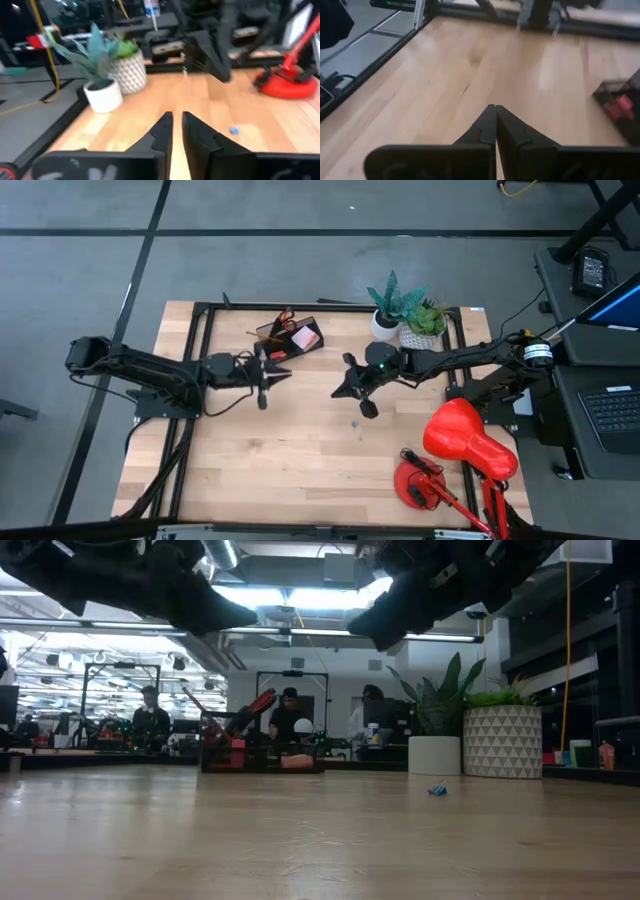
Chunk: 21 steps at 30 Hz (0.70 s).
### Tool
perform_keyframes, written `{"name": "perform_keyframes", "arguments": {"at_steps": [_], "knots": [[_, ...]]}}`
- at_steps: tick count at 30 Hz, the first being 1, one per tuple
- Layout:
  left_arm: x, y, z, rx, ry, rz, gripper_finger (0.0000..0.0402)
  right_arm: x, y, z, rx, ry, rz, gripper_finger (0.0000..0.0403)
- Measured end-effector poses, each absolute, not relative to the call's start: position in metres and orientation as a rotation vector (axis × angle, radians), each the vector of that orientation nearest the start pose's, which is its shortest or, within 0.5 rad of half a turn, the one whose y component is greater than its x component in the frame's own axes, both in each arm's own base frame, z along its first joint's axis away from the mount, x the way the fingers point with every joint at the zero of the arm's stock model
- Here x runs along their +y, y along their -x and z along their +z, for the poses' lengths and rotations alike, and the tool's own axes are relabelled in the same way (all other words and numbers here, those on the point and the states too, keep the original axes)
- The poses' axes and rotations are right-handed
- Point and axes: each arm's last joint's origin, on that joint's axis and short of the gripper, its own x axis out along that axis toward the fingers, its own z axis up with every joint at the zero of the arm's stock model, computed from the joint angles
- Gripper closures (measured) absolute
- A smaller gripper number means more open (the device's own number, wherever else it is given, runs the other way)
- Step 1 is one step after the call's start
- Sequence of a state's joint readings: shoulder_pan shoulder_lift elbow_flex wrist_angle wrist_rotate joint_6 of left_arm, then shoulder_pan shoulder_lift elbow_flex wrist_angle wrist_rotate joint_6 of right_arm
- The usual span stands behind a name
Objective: Pick and place office supplies into organizer
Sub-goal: Put the blue binder clip into the desk organizer
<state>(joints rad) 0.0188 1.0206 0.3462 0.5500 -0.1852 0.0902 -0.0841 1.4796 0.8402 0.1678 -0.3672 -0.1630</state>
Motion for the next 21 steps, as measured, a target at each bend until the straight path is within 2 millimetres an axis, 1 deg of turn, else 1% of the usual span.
{"name": "perform_keyframes", "arguments": {"at_steps": [5, 11, 17, 21], "knots": [[-0.001, -0.205, 0.203, 0.213, -0.107, 0.145, 0.0398, -0.016, -0.308, 0.217, 0.539, -0.023, 0.305, 0.0393], [-0.009, -0.205, 0.202, 0.217, -0.068, 0.092, 0.04, -0.013, -0.302, 0.208, 0.657, -0.065, 0.307, 0.0393], [-0.02, -0.204, 0.199, 0.238, -0.027, 0.02, 0.04, -0.002, -0.298, 0.204, 0.725, -0.075, 0.321, 0.0393], [-0.026, -0.202, 0.197, 0.265, -0.012, -0.007, 0.0401, 0.003, -0.295, 0.201, 0.782, -0.127, 0.302, 0.0393]]}}
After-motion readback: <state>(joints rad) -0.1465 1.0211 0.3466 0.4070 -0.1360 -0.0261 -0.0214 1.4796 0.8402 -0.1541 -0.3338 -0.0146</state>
